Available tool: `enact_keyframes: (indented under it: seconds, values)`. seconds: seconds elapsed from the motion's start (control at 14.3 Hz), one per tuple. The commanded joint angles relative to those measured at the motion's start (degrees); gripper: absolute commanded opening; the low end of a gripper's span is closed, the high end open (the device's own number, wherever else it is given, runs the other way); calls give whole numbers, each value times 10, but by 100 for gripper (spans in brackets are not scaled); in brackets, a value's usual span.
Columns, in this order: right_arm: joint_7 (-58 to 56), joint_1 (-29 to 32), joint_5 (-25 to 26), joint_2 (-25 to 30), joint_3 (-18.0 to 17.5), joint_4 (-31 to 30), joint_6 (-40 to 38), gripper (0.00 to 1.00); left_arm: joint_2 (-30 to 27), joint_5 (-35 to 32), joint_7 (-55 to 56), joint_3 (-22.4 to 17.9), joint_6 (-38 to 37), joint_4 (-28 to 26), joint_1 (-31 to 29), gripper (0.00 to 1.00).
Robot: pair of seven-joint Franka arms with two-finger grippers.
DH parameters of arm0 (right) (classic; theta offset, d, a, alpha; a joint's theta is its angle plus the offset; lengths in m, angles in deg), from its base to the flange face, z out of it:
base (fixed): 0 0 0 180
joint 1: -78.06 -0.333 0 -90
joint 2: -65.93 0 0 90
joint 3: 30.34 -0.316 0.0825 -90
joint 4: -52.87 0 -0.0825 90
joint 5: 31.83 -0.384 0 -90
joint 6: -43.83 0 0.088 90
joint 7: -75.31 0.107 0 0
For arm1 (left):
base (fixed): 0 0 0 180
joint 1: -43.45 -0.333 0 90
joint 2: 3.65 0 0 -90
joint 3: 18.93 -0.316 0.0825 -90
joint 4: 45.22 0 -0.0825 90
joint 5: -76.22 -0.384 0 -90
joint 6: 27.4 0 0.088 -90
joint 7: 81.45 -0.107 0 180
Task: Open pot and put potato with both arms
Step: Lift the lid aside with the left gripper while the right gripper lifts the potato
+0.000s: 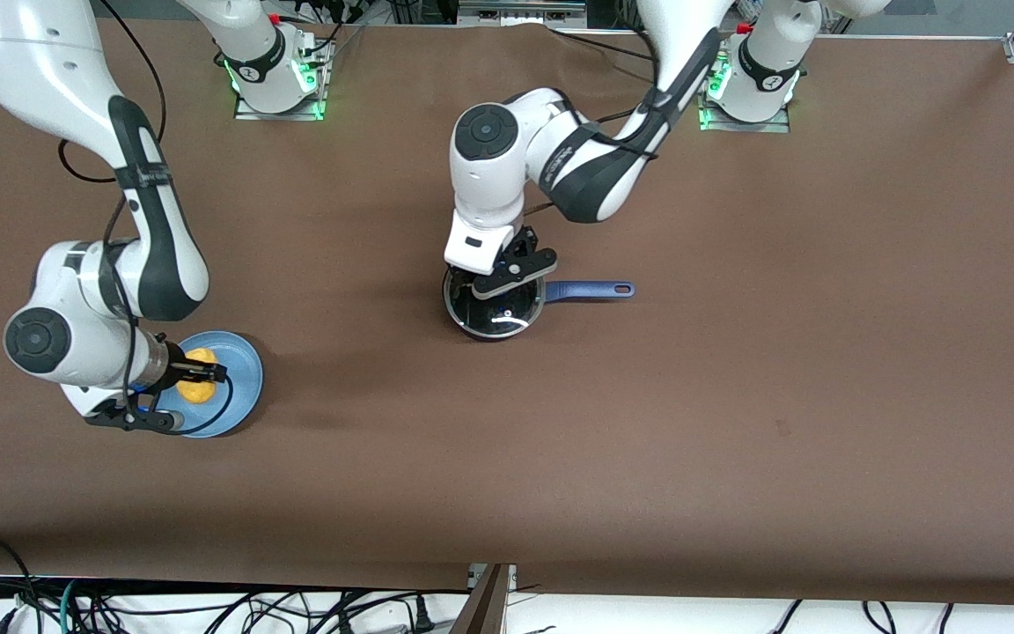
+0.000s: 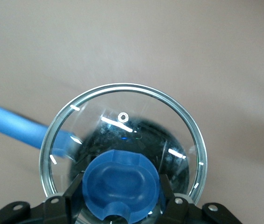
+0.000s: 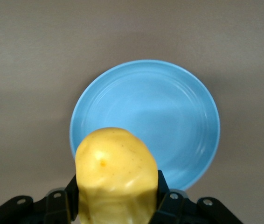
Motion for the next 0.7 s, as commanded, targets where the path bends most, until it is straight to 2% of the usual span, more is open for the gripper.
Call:
enact_keyframes:
  seconds: [0.0, 0.14, 0.35, 0.49, 0.63]
  values:
    - [57, -30, -8, 40, -2, 4, -82, 34, -64, 18, -137, 4, -33, -41, -80, 38]
    - [157, -96, -8, 60, -2, 7, -137, 34, -107, 49, -290, 3, -33, -88, -155, 38]
    - [347, -190, -9, 61, -8, 8, -146, 34, -154, 65, -538, -8, -33, -168, -271, 38]
    - [442, -245, -16, 47, -23, 17, -136, 34, -156, 66, -688, -54, -26, -201, -319, 38]
    - [511, -291, -36, 18, -31, 41, -113, 34, -152, 71, -762, -71, -14, -223, -356, 38]
